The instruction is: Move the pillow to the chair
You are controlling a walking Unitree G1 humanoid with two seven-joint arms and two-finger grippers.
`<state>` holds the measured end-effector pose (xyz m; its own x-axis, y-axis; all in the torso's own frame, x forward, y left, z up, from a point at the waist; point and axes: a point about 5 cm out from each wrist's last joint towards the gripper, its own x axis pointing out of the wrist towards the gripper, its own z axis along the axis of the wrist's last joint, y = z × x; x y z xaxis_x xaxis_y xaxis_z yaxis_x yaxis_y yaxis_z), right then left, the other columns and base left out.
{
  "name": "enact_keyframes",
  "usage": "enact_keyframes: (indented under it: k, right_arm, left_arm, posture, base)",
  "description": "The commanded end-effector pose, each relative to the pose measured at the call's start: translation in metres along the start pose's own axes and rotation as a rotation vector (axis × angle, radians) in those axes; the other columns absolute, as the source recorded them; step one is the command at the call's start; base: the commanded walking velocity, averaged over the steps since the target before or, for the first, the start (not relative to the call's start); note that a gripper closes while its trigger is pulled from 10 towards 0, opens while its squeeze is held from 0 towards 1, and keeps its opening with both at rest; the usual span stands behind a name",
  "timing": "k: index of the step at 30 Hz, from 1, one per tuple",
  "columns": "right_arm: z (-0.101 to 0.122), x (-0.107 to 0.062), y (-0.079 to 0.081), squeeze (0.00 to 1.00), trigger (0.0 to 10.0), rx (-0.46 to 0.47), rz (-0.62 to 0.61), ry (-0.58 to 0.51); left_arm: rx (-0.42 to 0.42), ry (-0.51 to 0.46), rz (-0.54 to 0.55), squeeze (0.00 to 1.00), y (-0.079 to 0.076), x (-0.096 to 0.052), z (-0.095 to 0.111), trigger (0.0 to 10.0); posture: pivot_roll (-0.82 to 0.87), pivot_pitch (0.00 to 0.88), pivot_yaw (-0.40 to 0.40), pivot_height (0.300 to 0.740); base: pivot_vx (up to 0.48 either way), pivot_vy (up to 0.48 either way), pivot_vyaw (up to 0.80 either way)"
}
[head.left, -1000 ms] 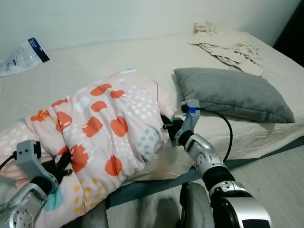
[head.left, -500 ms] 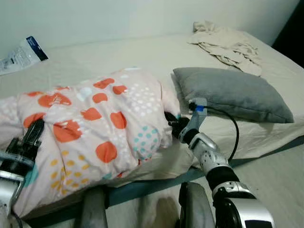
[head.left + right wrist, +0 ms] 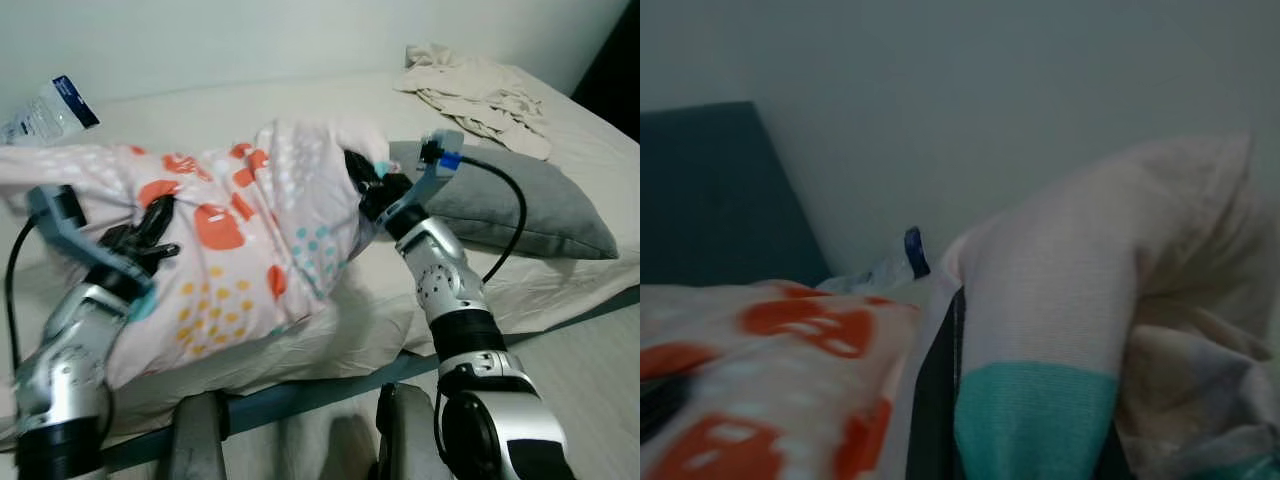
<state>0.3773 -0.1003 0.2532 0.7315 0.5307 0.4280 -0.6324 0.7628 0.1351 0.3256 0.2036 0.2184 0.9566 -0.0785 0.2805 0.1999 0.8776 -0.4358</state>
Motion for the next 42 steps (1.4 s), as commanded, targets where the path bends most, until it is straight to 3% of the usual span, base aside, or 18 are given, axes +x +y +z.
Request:
enact_keyframes:
  k: [1, 3, 7, 8, 11, 16, 18, 19, 20, 24, 27, 29, 30, 31, 32, 37, 41, 42]
  right_arm:
    - [-0.01, -0.001, 0.011, 0.0, 10.0, -0.07, 0.02, 0.026]
    - [-0.017, -0.006, 0.008, 0.0, 10.0, -0.081, -0.015, 0.046]
    - [-0.049, -0.028, -0.002, 0.0, 10.0, -0.122, -0.121, 0.185]
    - [-0.049, -0.028, -0.002, 0.0, 10.0, -0.122, -0.121, 0.185]
    - [-0.065, -0.047, -0.006, 0.0, 10.0, -0.177, -0.146, 0.27]
    - [-0.077, -0.069, -0.008, 0.0, 10.0, -0.202, -0.197, 0.324]
    - [-0.085, -0.082, -0.009, 0.0, 10.0, -0.223, -0.232, 0.333]
    - [-0.085, -0.082, -0.009, 0.0, 10.0, -0.223, -0.232, 0.333]
    - [-0.09, -0.087, -0.007, 0.0, 10.0, -0.24, -0.236, 0.342]
    - [-0.095, -0.092, -0.003, 0.0, 10.0, -0.253, -0.222, 0.358]
    - [-0.1, -0.097, 0.0, 0.0, 10.0, -0.242, -0.233, 0.369]
    - [-0.101, -0.097, 0.001, 0.0, 10.0, -0.238, -0.239, 0.371]
    - [-0.101, -0.097, 0.001, 0.0, 10.0, -0.238, -0.239, 0.371]
    - [-0.103, -0.099, 0.005, 0.0, 10.0, -0.239, -0.237, 0.377]
    - [-0.104, -0.099, 0.006, 0.0, 10.0, -0.245, -0.232, 0.381]
    - [-0.106, -0.1, 0.008, 0.0, 10.0, -0.224, -0.259, 0.376]
    - [-0.106, -0.101, 0.008, 0.0, 10.0, -0.216, -0.256, 0.373]
    - [-0.105, -0.101, 0.009, 0.0, 10.0, -0.212, -0.249, 0.374]
  left_arm:
    - [-0.008, -0.054, 0.161, 0.04, -0.001, 0.01, -0.001, 10.0]
    - [0.0, -0.046, 0.175, 0.02, -0.001, 0.01, -0.006, 10.0]
    - [0.077, 0.201, 0.142, 0.0, -0.014, 0.011, -0.048, 10.0]
    - [0.077, 0.201, 0.142, 0.0, -0.014, 0.011, -0.048, 10.0]
    - [0.236, 0.263, 0.107, 0.0, -0.021, 0.007, -0.064, 10.0]
    - [0.349, 0.334, 0.168, 0.0, -0.02, 0.003, -0.088, 10.0]
    - [0.302, 0.339, 0.15, 0.0, -0.027, 0.0, -0.098, 10.0]
    - [0.302, 0.339, 0.15, 0.0, -0.027, 0.0, -0.098, 10.0]
    - [0.211, 0.323, 0.09, 0.0, -0.033, -0.005, -0.1, 10.0]
    - [0.134, 0.29, 0.014, 0.0, -0.04, -0.015, -0.1, 10.0]
    - [0.248, 0.285, 0.045, 0.0, -0.035, -0.023, -0.104, 10.0]
    - [0.263, 0.284, 0.053, 0.0, -0.034, -0.025, -0.105, 10.0]
    - [0.263, 0.284, 0.053, 0.0, -0.034, -0.025, -0.105, 10.0]
    - [0.164, 0.298, 0.075, 0.0, -0.034, -0.028, -0.108, 10.0]
    - [0.147, 0.297, 0.081, 0.0, -0.034, -0.029, -0.108, 10.0]
    - [0.215, 0.278, 0.048, 0.0, -0.035, -0.033, -0.108, 10.0]
    - [0.191, 0.273, 0.068, 0.0, -0.036, -0.035, -0.11, 10.0]
    - [0.228, 0.309, 0.021, 0.0, -0.038, -0.036, -0.112, 10.0]
  posture:
    - [0.06, 0.106, -0.011, 0.542]
    - [0.05, 0.1, -0.008, 0.542]
    - [0.03, 0.083, 0.008, 0.542]
    - [0.03, 0.083, 0.008, 0.542]
    - [0.03, 0.076, 0.007, 0.542]
    - [0.01, 0.07, 0.017, 0.542]
    - [0.01, 0.066, 0.02, 0.542]
    - [0.01, 0.066, 0.02, 0.542]
    - [0.01, 0.067, 0.021, 0.542]
    - [0.01, 0.069, 0.019, 0.542]
    - [0.02, 0.072, 0.013, 0.542]
    - [0.02, 0.075, 0.01, 0.542]
    - [0.02, 0.075, 0.01, 0.542]
    - [0.03, 0.075, 0.01, 0.542]
    - [0.03, 0.075, 0.009, 0.542]
    - [0.03, 0.076, 0.013, 0.542]
    - [0.03, 0.075, 0.015, 0.542]
    - [0.03, 0.074, 0.018, 0.547]
  base:
    - [0.0, 0.0, 0.0]
    - [0.0, 0.0, 0.0]
    - [0.0, 0.0, 0.0]
    - [0.0, 0.0, 0.0]
    - [0.0, 0.0, 0.0]
    - [0.0, 0.0, 0.0]
    - [0.0, 0.0, 0.0]
    - [0.0, 0.0, 0.0]
    - [0.0, 0.0, 0.0]
    - [0.0, 0.0, 0.0]
    - [0.0, 0.0, 0.0]
    - [0.0, 0.0, 0.0]
    - [0.0, 0.0, 0.0]
    - [0.0, 0.0, 0.0]
    - [0.0, 0.0, 0.0]
    - [0.0, 0.0, 0.0]
    - [0.0, 0.0, 0.0]
    - [0.0, 0.0, 0.0]
